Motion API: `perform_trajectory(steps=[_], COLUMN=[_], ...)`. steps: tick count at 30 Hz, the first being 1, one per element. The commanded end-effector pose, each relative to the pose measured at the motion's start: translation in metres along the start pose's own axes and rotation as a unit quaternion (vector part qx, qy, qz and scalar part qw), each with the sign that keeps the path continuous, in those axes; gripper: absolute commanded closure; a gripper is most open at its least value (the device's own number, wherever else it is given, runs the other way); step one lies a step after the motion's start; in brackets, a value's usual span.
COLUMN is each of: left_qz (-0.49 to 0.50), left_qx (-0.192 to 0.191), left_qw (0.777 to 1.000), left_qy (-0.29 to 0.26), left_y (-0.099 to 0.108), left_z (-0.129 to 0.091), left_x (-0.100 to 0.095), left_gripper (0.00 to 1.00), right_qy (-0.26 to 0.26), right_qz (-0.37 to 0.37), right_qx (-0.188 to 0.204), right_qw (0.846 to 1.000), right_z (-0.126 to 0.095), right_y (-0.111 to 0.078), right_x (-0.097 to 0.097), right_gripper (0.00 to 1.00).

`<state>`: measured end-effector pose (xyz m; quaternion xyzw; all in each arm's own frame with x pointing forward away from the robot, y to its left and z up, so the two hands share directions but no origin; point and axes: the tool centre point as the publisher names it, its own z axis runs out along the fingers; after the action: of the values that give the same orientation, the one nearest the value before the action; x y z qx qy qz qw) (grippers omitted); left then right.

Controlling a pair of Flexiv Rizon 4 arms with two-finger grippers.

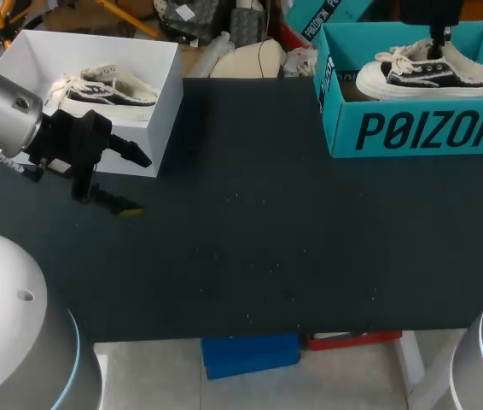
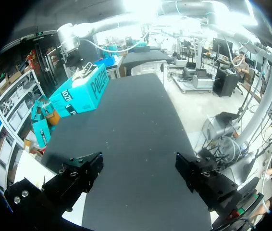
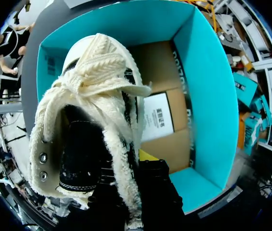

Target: Take the shoe out of the shoebox, open the shoe tongue, remove and reinsert the insole, then place the shoe into the shoebox

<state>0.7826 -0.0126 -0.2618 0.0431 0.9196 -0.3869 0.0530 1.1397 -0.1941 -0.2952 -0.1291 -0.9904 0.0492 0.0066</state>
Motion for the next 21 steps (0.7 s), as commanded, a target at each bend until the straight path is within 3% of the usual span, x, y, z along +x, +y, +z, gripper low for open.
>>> perform_trajectory(steps=[1,21], left_qz=[0.001,0.001], left_qx=[-0.001,-0.001], left_qw=[1.000,1.000], left_qy=[-0.001,-0.001], left_y=[0.000,0.000], left_z=[0.000,0.000], left_x=[0.001,0.001], left_gripper=[0.00,0.00], right_qy=[0.003,0.030], right_qz=[0.000,-0.012], right_qx=[-0.006,-0.011], right_qw=[1.000,0.999], right_z=[0.018,0.081], right_y=[0.004,0.026], right_x=[-0.002,0.003], right_gripper=[1.00,1.00])
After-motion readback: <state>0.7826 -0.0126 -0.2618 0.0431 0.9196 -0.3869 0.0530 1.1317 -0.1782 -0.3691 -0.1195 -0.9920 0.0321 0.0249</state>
